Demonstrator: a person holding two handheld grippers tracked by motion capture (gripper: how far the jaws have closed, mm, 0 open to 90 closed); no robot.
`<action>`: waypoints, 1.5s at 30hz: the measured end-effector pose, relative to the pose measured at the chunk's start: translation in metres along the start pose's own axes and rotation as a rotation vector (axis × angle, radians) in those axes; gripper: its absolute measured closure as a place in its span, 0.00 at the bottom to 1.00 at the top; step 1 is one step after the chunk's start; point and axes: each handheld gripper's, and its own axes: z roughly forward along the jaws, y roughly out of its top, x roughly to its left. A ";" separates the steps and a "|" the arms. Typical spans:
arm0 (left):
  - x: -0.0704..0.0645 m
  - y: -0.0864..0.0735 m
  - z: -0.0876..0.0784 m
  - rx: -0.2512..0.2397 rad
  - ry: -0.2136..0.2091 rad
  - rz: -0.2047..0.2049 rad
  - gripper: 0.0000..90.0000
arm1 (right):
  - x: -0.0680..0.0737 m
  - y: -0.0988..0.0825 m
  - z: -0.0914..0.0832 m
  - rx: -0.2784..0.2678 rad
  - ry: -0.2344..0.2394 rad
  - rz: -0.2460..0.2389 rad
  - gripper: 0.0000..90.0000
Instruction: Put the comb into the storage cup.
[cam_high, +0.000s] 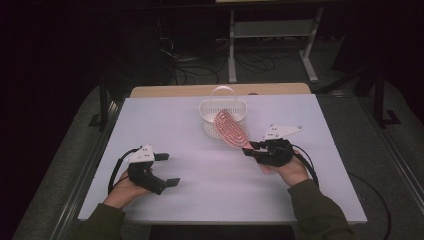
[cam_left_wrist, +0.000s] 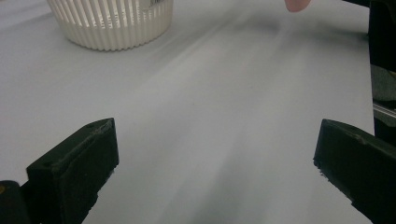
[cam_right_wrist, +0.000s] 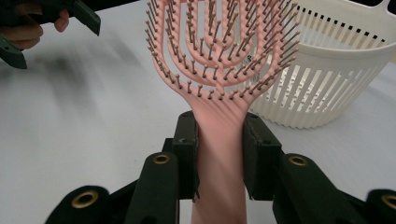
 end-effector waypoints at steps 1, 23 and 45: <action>0.000 0.001 0.000 -0.002 0.002 -0.004 0.00 | 0.000 0.000 0.000 0.001 0.000 0.000 0.76; 0.001 0.038 0.021 -0.026 0.003 0.014 0.00 | 0.002 0.006 0.010 0.005 0.017 -0.007 0.76; 0.002 0.067 0.044 -0.082 -0.045 0.014 0.00 | 0.005 0.015 0.018 -0.018 0.018 0.004 0.76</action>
